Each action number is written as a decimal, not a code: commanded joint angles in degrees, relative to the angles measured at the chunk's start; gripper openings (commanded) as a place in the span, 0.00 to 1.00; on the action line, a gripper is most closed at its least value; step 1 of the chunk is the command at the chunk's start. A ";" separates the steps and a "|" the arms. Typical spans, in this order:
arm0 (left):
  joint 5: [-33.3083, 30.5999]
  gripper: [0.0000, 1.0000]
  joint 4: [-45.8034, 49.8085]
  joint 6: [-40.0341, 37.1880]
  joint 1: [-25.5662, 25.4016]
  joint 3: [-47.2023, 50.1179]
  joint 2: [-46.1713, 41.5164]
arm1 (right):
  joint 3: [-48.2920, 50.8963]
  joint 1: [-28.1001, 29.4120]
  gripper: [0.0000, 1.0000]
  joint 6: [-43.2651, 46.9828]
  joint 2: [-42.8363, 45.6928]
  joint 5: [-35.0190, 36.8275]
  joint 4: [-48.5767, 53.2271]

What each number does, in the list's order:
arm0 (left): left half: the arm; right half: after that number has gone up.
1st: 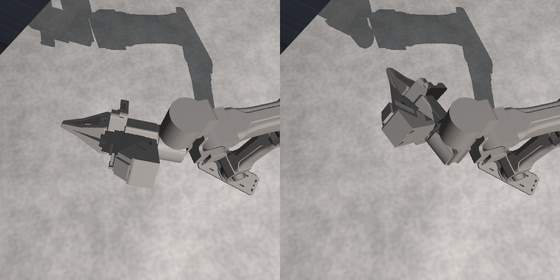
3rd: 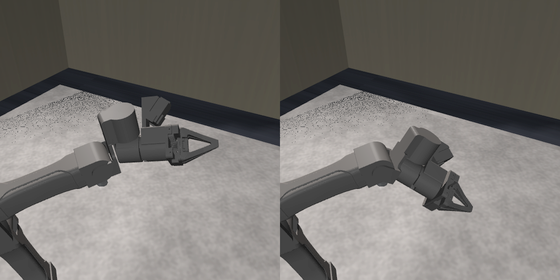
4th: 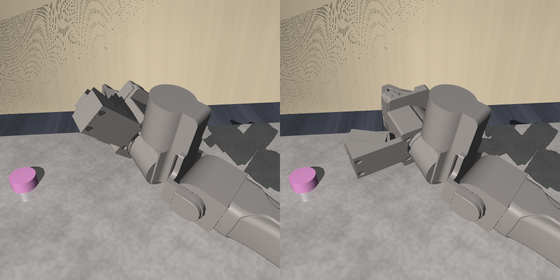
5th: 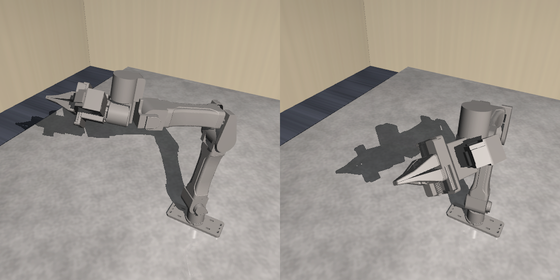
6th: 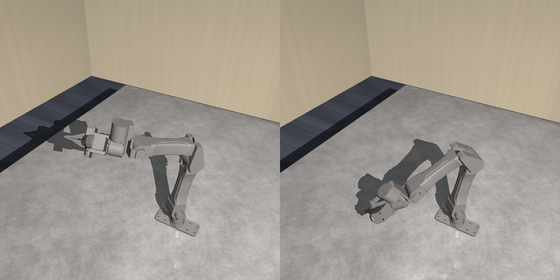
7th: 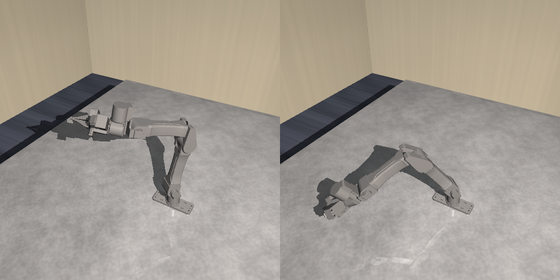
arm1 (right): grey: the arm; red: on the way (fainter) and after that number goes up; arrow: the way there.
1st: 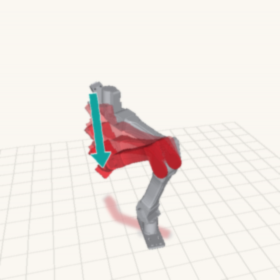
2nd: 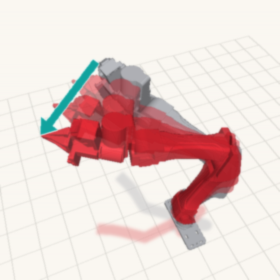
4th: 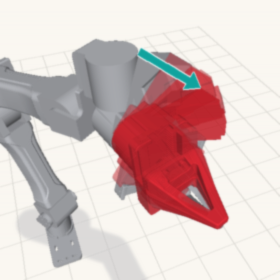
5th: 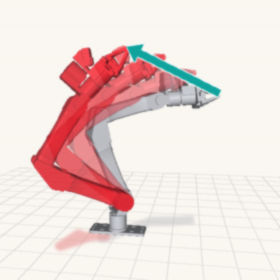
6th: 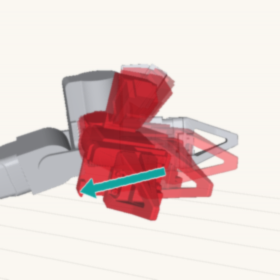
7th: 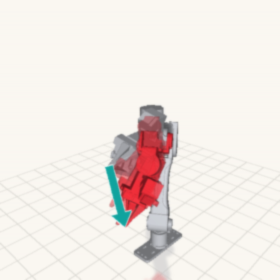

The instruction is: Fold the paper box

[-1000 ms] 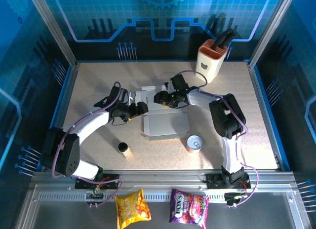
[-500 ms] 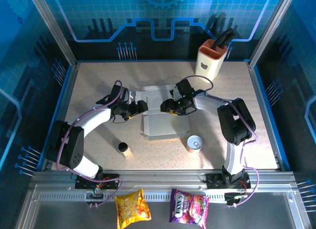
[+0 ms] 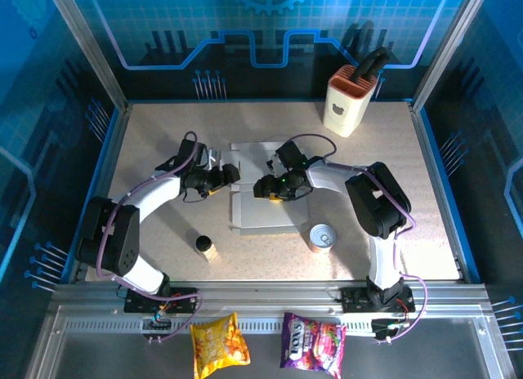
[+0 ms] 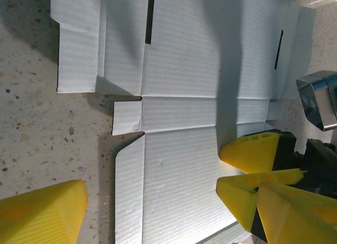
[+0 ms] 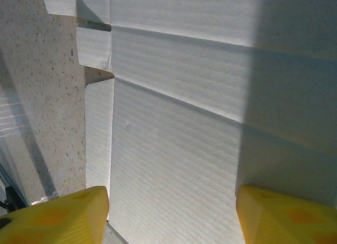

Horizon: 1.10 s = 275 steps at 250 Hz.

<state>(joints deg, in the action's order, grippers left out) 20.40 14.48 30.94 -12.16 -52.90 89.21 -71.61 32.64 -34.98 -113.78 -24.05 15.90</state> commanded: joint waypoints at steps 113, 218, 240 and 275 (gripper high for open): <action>2.32 0.84 0.55 -2.70 0.96 -1.39 2.08 | 1.06 2.47 0.67 -1.50 2.48 1.21 0.94; 1.90 0.80 1.07 -3.81 2.00 -4.02 5.86 | -6.35 -0.90 0.62 -2.18 0.02 -3.91 -0.51; 2.06 0.79 1.08 -3.88 2.15 -4.70 7.01 | -8.19 -1.43 0.60 -2.28 -1.98 -4.71 -0.34; 3.11 0.78 0.99 -3.80 2.16 -5.62 8.76 | -10.24 -1.91 0.58 -2.71 -4.80 -5.84 -0.36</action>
<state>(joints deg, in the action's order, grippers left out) 21.45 14.68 28.32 -10.59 -56.58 96.40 -79.88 31.33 -36.91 -115.26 -27.49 14.87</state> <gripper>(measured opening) 0.780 0.588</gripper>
